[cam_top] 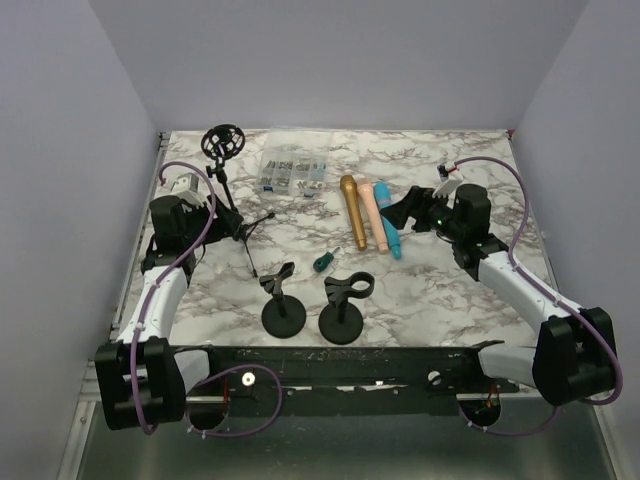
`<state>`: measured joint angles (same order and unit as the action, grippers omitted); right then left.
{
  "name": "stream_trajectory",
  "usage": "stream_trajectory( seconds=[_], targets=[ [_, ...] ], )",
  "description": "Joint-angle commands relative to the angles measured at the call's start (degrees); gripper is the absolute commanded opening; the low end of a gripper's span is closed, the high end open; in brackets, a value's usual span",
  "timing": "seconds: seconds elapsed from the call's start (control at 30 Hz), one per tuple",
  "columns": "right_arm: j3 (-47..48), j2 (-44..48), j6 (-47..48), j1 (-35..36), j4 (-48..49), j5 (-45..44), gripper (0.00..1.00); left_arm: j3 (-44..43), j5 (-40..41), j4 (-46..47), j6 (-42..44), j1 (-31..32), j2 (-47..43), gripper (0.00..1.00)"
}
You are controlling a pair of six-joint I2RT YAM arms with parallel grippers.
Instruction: Remove the microphone from the stand
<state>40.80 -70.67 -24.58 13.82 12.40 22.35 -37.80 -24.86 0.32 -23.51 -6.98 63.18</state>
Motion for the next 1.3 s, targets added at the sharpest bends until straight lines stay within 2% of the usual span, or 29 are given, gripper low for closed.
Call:
stream_trajectory(
  seconds=[0.0, 0.27, 0.5, 0.63, 0.77, 1.0, 1.13, 1.27],
  targets=[
    [-1.1, 1.1, 0.2, 0.2, 1.1, 0.5, 0.91, 0.6, -3.5, 2.5, 0.4, 0.3, 0.8, 0.62],
    [-1.1, 0.4, 0.1, 0.2, 1.3, 0.6, 0.91, 0.0, -5.7, 3.9, -0.3, 0.1, 3.4, 0.49],
    [-1.2, 0.5, 0.2, 0.2, 1.4, 0.6, 0.91, -0.6, -7.2, 4.8, -2.8, -2.0, 4.0, 0.22],
    [-1.1, 0.5, 0.1, 0.3, 1.4, 0.6, 0.91, -0.2, -8.8, 5.2, -4.0, -3.4, 4.5, 0.13],
    [-1.2, 0.5, 0.2, 0.3, 1.4, 0.5, 0.91, 0.2, -11.4, 5.4, -6.6, -5.3, 4.9, 0.0],
    [-1.1, 0.4, 0.1, 0.2, 1.4, 0.6, 0.91, 1.0, -20.1, 8.1, -16.7, -7.9, 7.2, 0.0],
    [-1.2, 0.2, 0.1, 0.3, 1.5, 0.7, 0.91, 4.7, -22.0, 13.5, -24.4, -8.6, 7.6, 0.0],
    [-1.2, -0.1, 0.0, 0.3, 1.6, 0.7, 0.91, 5.8, -21.4, 12.9, -29.0, -8.9, 8.0, 0.0]
  ],
)
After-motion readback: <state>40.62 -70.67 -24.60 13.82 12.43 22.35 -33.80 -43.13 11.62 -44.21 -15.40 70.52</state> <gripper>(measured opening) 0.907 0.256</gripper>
